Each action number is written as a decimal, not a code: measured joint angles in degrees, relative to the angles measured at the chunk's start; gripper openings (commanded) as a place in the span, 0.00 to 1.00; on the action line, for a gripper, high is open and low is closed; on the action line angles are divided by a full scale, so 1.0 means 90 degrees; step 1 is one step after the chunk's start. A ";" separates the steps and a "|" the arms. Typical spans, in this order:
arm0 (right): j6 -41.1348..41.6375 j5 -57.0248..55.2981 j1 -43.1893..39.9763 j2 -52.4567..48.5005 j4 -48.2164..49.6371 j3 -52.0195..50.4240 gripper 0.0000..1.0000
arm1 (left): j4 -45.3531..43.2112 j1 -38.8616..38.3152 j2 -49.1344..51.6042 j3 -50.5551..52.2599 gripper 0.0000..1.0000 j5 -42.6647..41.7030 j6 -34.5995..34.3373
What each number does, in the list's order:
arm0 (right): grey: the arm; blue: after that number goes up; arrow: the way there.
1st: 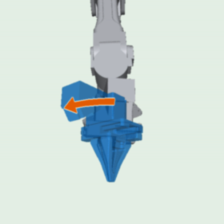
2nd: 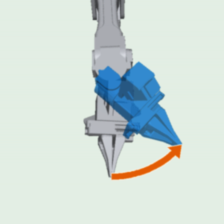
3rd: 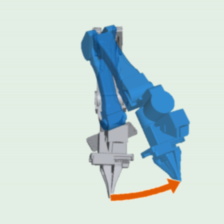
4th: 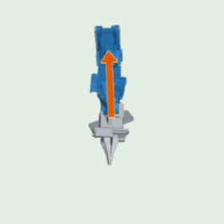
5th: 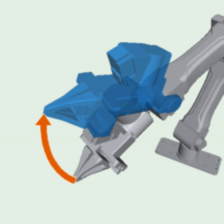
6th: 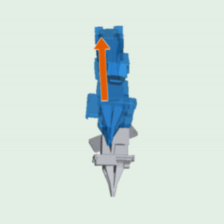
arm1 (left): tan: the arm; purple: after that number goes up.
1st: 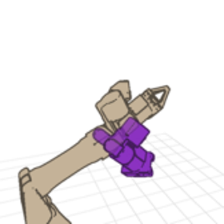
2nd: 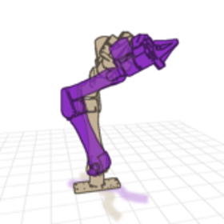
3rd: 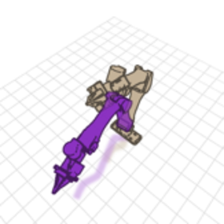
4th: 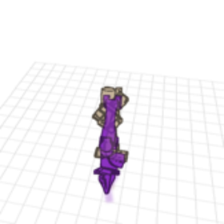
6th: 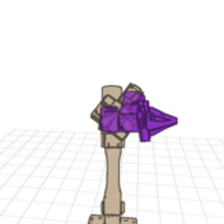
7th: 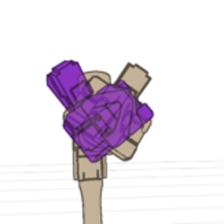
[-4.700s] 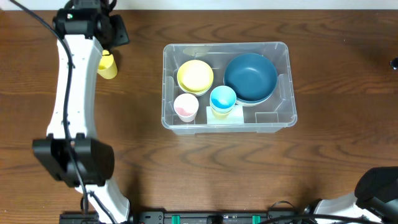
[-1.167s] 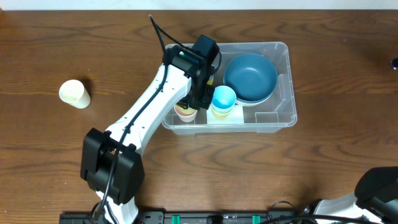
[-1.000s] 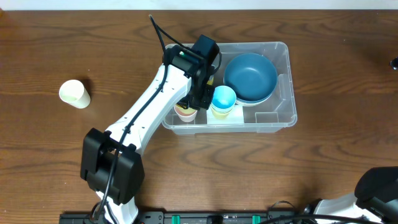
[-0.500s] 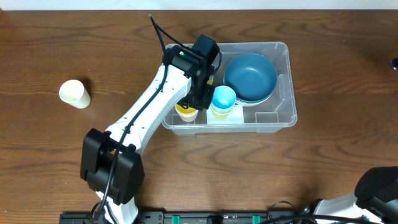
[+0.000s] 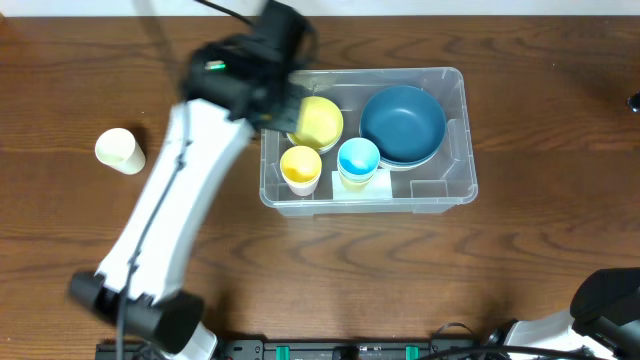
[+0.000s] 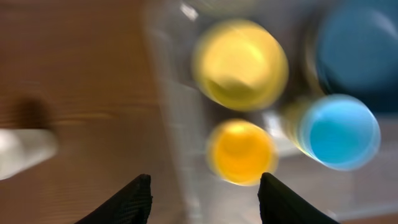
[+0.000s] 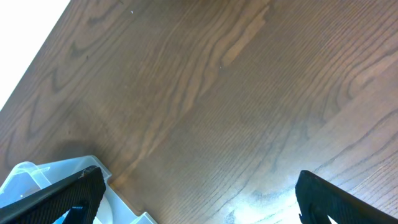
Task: Pack container
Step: 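Move the left gripper left toward the white cup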
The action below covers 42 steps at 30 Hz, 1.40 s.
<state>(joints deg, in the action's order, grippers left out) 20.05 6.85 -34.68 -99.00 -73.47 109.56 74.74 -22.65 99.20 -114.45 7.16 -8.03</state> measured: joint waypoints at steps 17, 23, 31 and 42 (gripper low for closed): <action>0.0000 0.0000 0.0000 0.0000 0.0000 0.0000 0.99 | -0.0049 0.3827 0.1549 0.0080 0.50 0.0287 -0.0882; 0.0000 0.0002 0.0000 0.0000 0.0000 0.0000 0.99 | -0.0107 0.4090 0.2421 0.0085 0.50 0.0177 -0.0988; 0.0000 0.0002 0.0000 0.0000 0.0000 0.0000 0.99 | -0.0304 0.4099 0.3189 0.0097 0.48 0.0080 -0.0993; 0.0000 0.0002 0.0000 0.0000 0.0000 0.0000 0.99 | -0.0520 0.4121 0.3432 0.0104 0.06 0.0029 -0.1105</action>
<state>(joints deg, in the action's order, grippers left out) 20.05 6.87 -34.68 -99.00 -73.47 109.56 70.06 14.44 130.08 -113.51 7.42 -17.98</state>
